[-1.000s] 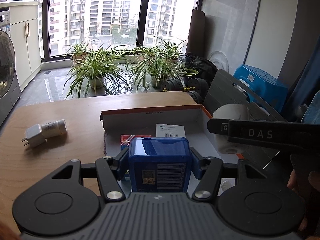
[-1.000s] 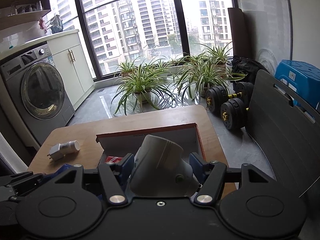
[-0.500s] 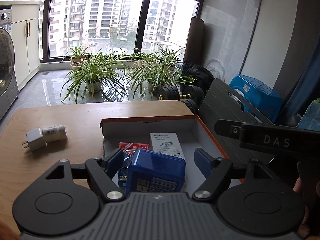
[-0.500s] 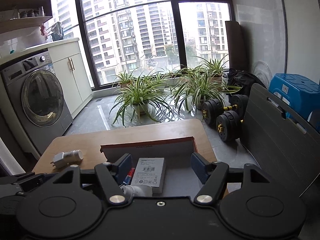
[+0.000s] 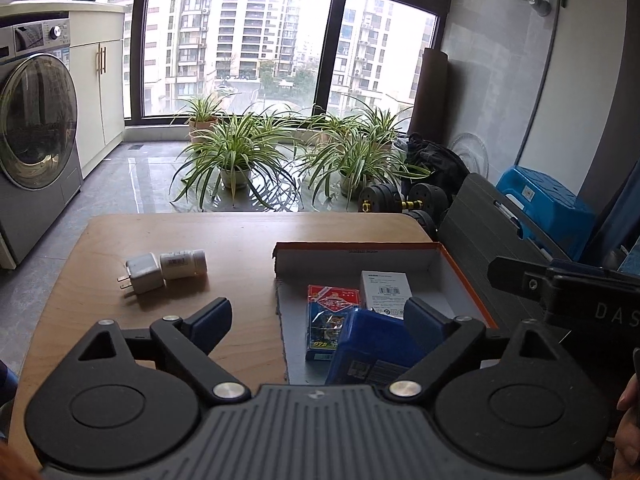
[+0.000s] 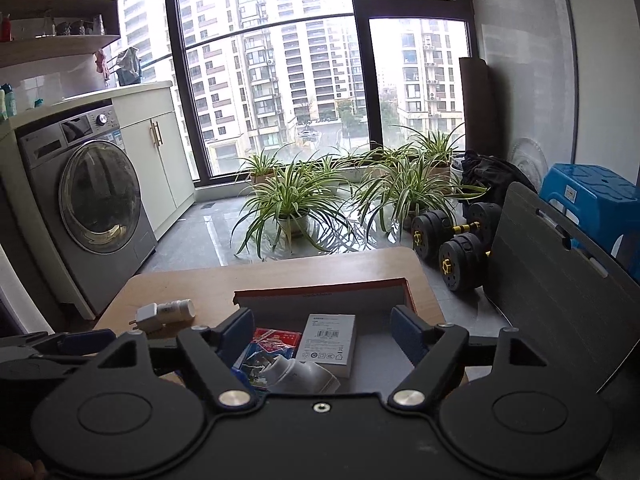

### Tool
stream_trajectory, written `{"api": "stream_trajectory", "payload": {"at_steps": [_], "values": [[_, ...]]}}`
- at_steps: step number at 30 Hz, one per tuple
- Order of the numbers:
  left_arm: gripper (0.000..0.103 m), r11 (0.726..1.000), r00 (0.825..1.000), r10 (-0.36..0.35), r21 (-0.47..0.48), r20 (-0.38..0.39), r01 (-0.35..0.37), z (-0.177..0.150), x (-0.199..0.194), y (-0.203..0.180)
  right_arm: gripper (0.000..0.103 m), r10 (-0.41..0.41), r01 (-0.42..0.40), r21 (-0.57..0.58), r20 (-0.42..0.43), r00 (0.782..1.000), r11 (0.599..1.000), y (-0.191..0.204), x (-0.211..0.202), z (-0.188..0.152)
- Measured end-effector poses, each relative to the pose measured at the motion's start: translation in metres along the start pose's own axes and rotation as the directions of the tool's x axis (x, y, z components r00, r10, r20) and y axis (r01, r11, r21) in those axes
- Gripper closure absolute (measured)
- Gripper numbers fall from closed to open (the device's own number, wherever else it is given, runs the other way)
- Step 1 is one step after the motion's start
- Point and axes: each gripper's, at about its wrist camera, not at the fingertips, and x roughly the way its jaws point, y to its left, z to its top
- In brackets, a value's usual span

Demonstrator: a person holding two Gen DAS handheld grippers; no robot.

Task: Organize rigid objects
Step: 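Move the left tool to the white plug adapter while the right tool moves to the white pill bottle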

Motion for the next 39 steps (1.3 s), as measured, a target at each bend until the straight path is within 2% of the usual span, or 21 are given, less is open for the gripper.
{"api": "stream_trajectory", "payload": {"at_steps": [15,24,28,32,39], "values": [[0.008,0.995,0.997,0.071,-0.073,0.003,-0.071,-0.014,-0.021,0.058,0.013,0.08,-0.082,-0.065,-0.033,0.996,0.994,0.054,0.006,-0.005],[0.008,0.981,0.991,0.131,-0.14,-0.033,-0.134,-0.026,-0.011,0.102,0.013,0.119,-0.125,-0.096,-0.067,0.991,0.987,0.075,0.02,-0.011],[0.007,0.976,0.987,0.16,-0.141,-0.033,-0.163,-0.024,-0.001,0.121,0.013,0.138,-0.147,-0.101,-0.086,0.987,0.984,0.079,0.03,-0.012],[0.002,0.984,0.991,0.137,-0.115,0.0,-0.136,-0.018,0.015,0.141,0.012,0.176,-0.189,-0.123,-0.109,0.978,0.974,0.086,0.044,-0.01],[0.0,0.996,0.996,0.083,0.038,0.023,-0.084,0.0,0.063,0.16,0.012,0.243,-0.273,-0.231,-0.148,0.959,0.934,0.105,0.079,0.003]]}}
